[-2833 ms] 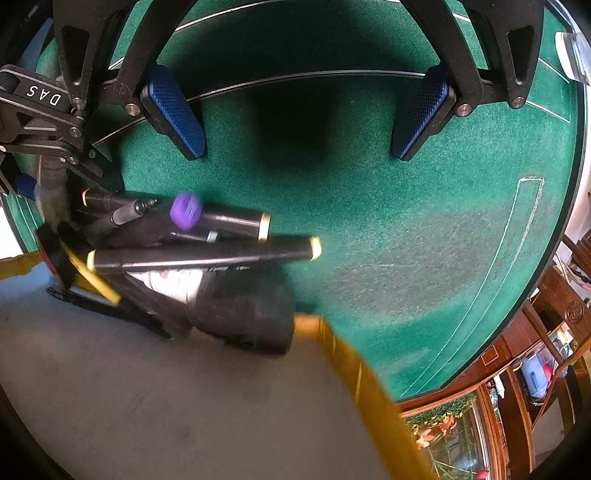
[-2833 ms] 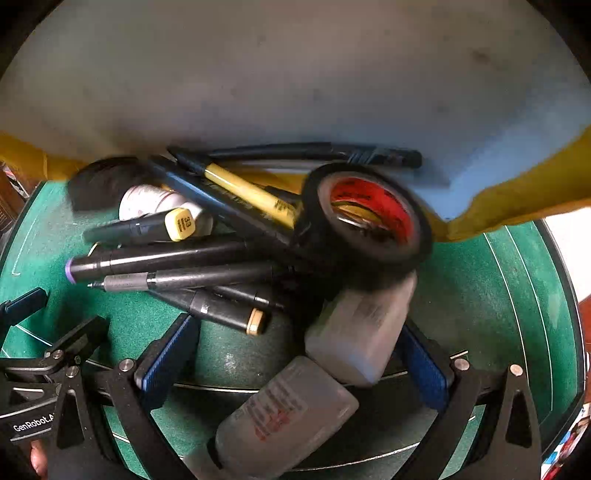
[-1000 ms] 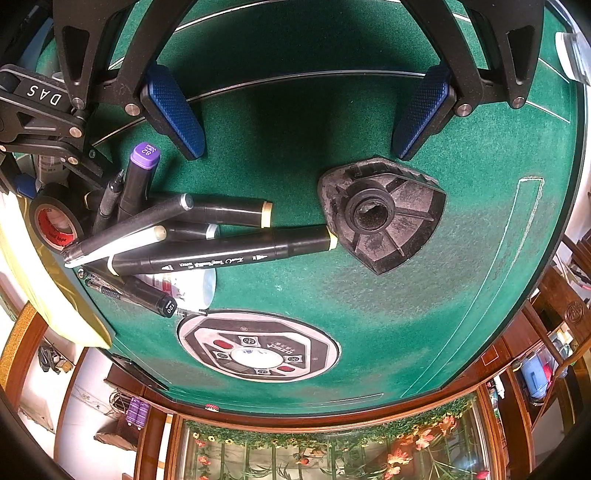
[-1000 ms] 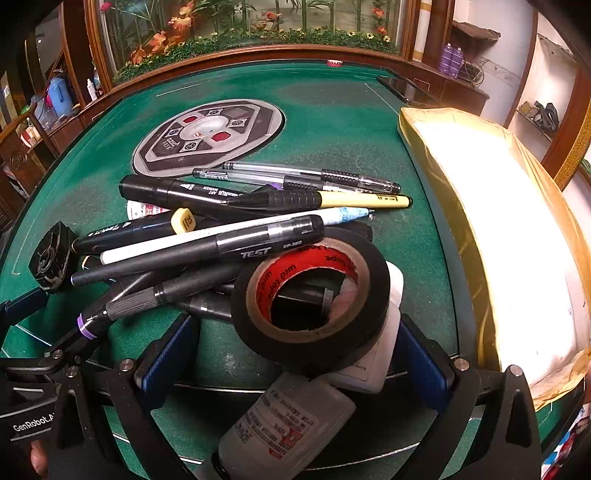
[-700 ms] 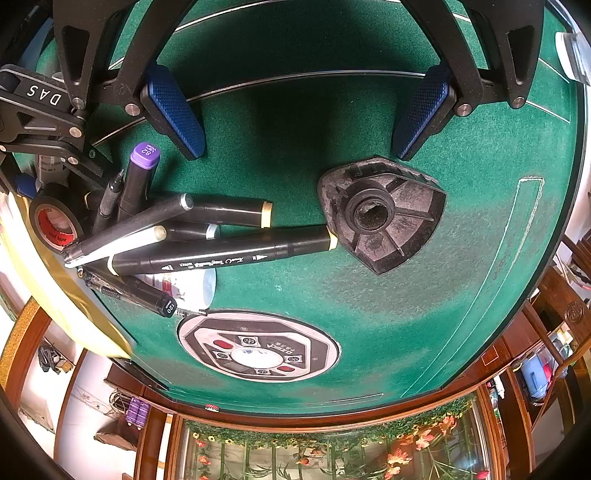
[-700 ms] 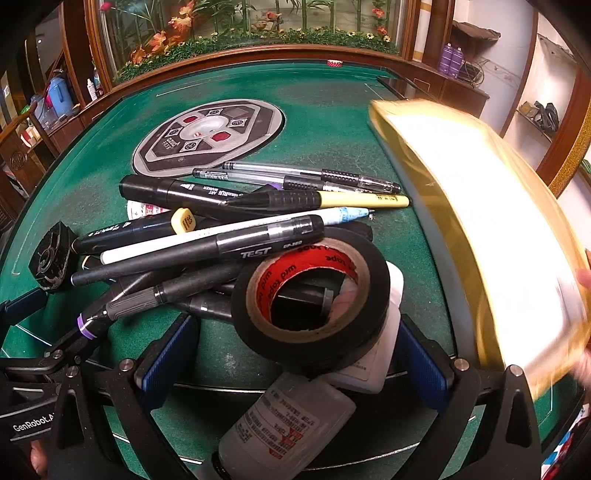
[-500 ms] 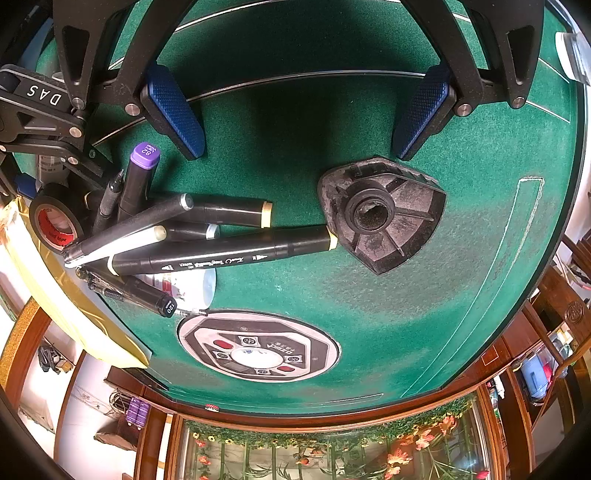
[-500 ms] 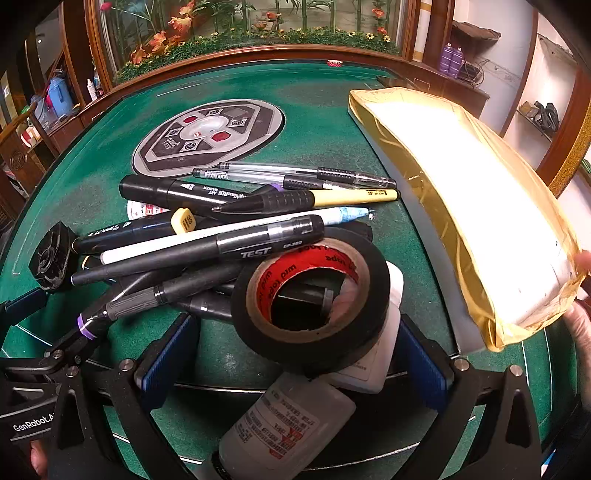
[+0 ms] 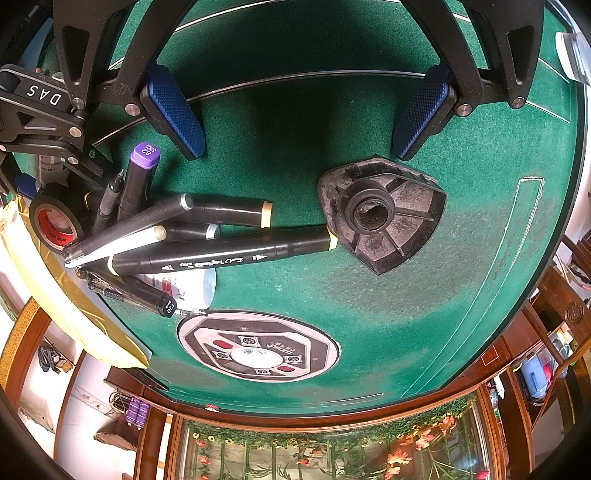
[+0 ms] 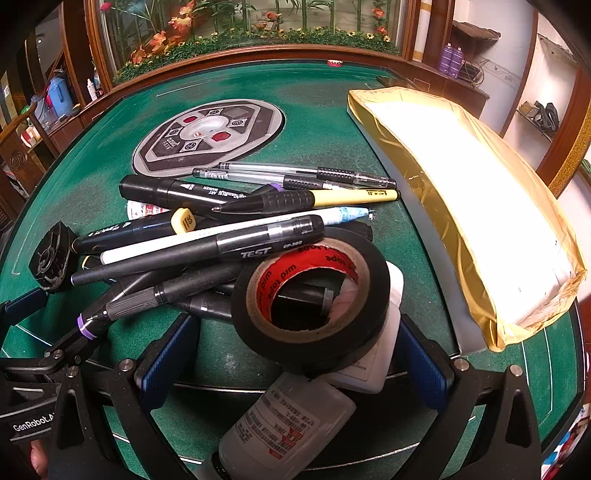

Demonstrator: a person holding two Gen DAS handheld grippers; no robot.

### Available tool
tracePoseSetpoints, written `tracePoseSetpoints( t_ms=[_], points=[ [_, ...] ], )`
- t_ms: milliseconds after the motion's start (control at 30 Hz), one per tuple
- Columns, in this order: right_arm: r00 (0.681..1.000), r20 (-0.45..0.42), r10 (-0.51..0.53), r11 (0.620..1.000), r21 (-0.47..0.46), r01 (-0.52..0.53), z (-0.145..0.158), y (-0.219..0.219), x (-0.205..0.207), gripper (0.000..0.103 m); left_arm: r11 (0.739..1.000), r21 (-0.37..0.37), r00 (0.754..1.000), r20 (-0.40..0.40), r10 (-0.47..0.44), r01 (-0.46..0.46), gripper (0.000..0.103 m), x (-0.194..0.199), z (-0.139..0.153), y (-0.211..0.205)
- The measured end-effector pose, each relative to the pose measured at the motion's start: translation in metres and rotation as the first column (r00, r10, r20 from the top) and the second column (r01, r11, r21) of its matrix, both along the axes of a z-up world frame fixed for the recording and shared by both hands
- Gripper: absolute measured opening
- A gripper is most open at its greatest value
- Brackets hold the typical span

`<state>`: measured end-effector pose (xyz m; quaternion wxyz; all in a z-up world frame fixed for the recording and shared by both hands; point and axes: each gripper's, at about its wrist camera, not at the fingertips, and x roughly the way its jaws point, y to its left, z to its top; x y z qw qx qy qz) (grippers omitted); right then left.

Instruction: Organize rigid objects

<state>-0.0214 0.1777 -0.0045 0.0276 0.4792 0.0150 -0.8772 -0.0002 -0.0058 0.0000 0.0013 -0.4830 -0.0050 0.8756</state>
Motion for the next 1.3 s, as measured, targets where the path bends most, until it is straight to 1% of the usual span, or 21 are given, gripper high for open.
tracePoseSetpoints(
  t_ms=[300,333,367,433,467,500,533,600,667,700,733,767,800,900,967,1000,1033,1233,1300],
  points=[
    [1.0,-0.001,0.002,1.0,0.0,-0.002,0.005,0.005,0.001,0.103,1.0,0.001,1.0,-0.01,0.016,-0.016,0.102,0.0,-0.002,0.0],
    [1.0,0.0,0.027,1.0,-0.001,-0.027,0.002,0.006,-0.002,0.103,1.0,0.0,1.0,-0.01,0.017,-0.016,0.103,0.001,-0.002,0.0],
    [0.997,0.005,0.077,0.997,-0.001,-0.077,0.0,0.006,-0.002,0.103,1.0,0.0,1.0,-0.01,0.016,-0.016,0.103,0.002,-0.002,0.001],
    [0.982,0.048,0.181,0.983,-0.012,-0.181,-0.004,0.0,-0.007,0.103,1.0,0.0,1.0,-0.01,0.015,-0.015,0.102,0.002,-0.002,0.001],
    [0.978,0.062,0.2,0.979,-0.046,-0.198,-0.002,0.007,-0.008,0.103,1.0,-0.001,1.0,-0.01,0.01,-0.01,0.102,0.001,-0.001,0.0],
    [0.978,0.051,0.201,0.978,-0.074,-0.197,0.001,0.014,-0.011,0.103,1.0,-0.002,1.0,-0.01,0.0,0.0,0.102,0.003,-0.001,0.0],
    [0.979,0.035,0.199,0.976,-0.096,-0.195,0.006,0.018,-0.003,0.103,1.0,0.001,1.0,-0.01,-0.004,0.004,0.102,0.004,-0.001,0.0],
    [0.969,0.026,0.247,0.961,-0.135,-0.241,0.012,0.022,0.006,0.102,1.0,0.004,1.0,-0.001,-0.011,0.011,0.102,0.007,0.001,-0.001],
    [0.97,-0.005,0.245,0.956,-0.163,-0.242,0.023,0.04,0.028,0.092,0.999,0.038,0.999,-0.025,-0.022,0.023,0.101,0.014,0.008,-0.004],
    [0.969,-0.011,0.245,0.95,-0.198,-0.242,0.027,0.046,0.034,0.082,0.998,0.053,0.998,-0.039,-0.041,0.043,0.101,0.018,0.013,-0.006],
    [0.967,-0.006,0.254,0.94,-0.234,-0.248,0.028,0.048,0.037,0.074,0.997,0.056,0.998,-0.045,-0.052,0.055,0.101,0.021,0.016,-0.006],
    [0.966,0.006,0.257,0.934,-0.257,-0.247,0.03,0.052,0.043,0.073,0.996,0.055,0.997,-0.056,-0.061,0.064,0.1,0.024,0.018,-0.007],
    [0.968,0.018,0.25,0.936,-0.261,-0.237,0.031,0.054,0.049,0.072,0.996,0.047,0.995,-0.069,-0.071,0.075,0.098,0.029,0.02,-0.008],
    [0.972,0.048,0.228,0.931,-0.303,-0.204,0.027,0.058,0.057,0.07,0.995,0.042,0.994,-0.074,-0.083,0.086,0.094,0.036,0.022,-0.013],
    [0.972,0.068,0.226,0.926,-0.326,-0.193,0.023,0.056,0.053,0.065,0.995,0.05,0.994,-0.075,-0.081,0.085,0.094,0.039,0.022,-0.017],
    [0.97,0.078,0.23,0.919,-0.345,-0.19,0.021,0.054,0.053,0.058,0.996,0.054,0.994,-0.076,-0.073,0.078,0.093,0.04,0.023,-0.021],
    [0.97,0.081,0.231,0.911,-0.367,-0.187,0.021,0.054,0.053,0.056,0.996,0.057,0.995,-0.079,-0.065,0.07,0.093,0.041,0.024,-0.025],
    [0.97,0.09,0.227,0.915,-0.36,-0.181,0.024,0.043,0.055,0.055,0.997,0.081,0.996,-0.091,-0.008,0.016,0.092,0.037,0.03,-0.049],
    [0.968,0.088,0.237,0.921,-0.338,-0.194,0.026,0.035,0.057,0.055,0.996,0.088,0.996,-0.087,0.014,-0.006,0.092,0.032,0.032,-0.056]
  ],
)
